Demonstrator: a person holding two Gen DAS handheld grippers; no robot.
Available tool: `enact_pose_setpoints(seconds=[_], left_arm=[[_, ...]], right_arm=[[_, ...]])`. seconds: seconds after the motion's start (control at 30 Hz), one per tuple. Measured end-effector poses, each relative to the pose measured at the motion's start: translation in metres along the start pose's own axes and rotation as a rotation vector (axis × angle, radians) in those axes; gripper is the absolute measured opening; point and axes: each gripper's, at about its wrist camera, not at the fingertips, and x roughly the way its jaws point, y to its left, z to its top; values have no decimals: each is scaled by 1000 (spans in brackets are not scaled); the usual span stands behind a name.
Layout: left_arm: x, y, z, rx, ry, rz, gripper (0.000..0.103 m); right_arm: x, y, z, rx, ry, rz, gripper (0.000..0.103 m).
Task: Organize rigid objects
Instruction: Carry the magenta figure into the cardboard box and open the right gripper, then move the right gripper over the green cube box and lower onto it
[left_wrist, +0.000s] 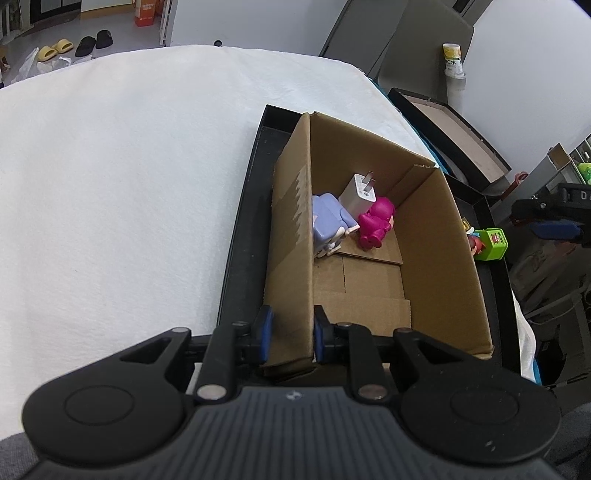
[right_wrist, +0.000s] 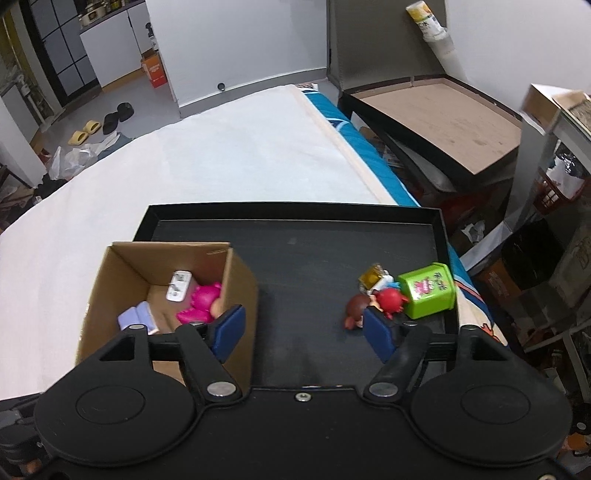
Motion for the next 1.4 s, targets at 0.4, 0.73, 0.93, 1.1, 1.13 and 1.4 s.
enact_pose_setpoints(seconds=[0.4,0.73,0.93,1.1,1.13,1.4], left_arm=[[2,-3,2,0,15,35,21],[8,-5,5,-16,42,52,21],[12,-8,7,-23,50,72,21],[14,-10,7,-14,55,84,21],[15,-10,8,-12,57,87,21],[22,-11,10,-13,76,102,21]], right_arm=[[14,-47,-15,45,-39,-11,90],[48,-64,-35,53,-79,-78,90],[58,-67,-40,104,-135,-111,89],[67,-61,-43,91,-156,-152,82],[68,-61,-42,96,-163,-156,81],[79,-67,-39,169,-166,-194,72]])
